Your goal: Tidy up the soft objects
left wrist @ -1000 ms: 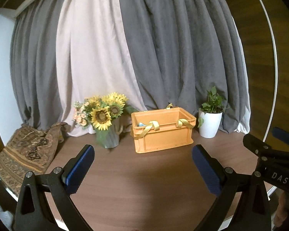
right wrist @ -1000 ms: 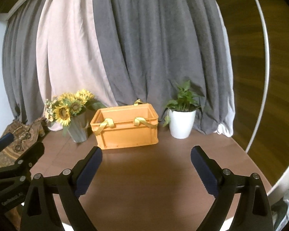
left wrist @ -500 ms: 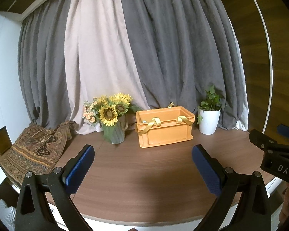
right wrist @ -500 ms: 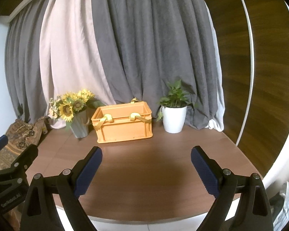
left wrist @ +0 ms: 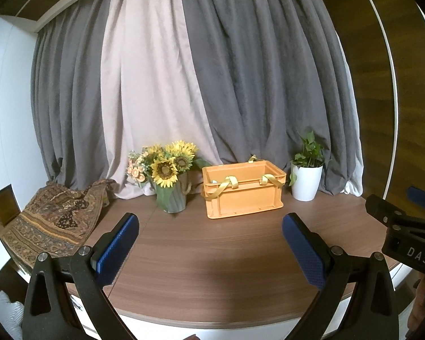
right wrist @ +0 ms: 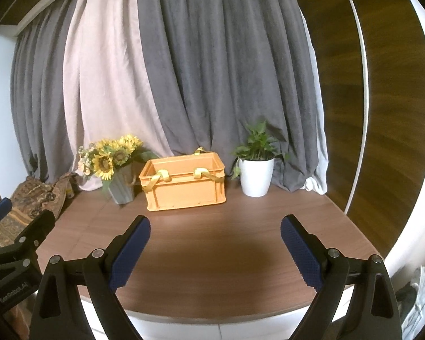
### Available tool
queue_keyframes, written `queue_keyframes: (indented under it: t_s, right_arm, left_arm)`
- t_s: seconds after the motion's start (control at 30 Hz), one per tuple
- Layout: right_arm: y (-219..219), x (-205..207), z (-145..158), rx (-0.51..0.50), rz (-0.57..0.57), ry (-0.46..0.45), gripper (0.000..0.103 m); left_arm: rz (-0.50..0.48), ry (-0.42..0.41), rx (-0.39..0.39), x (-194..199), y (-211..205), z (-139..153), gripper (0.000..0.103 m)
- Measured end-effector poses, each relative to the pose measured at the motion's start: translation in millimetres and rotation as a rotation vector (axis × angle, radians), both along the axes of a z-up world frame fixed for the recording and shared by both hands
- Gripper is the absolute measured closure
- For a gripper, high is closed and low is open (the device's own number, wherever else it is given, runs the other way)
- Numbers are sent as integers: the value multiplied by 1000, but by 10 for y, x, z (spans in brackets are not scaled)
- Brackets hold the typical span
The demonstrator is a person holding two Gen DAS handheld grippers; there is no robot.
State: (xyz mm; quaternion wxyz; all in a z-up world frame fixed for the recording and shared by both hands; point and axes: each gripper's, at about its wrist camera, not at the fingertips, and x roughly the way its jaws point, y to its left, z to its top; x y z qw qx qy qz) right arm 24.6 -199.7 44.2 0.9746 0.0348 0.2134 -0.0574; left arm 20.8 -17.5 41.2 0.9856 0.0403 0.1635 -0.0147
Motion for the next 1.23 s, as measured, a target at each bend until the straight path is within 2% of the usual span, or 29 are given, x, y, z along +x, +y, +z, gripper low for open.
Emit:
queue_keyframes:
  t_s: [1.23]
  right_arm:
    - [-48, -183, 71, 1, -4, -24, 9]
  left_arm:
    - [-19, -15, -14, -223, -106, 78, 0]
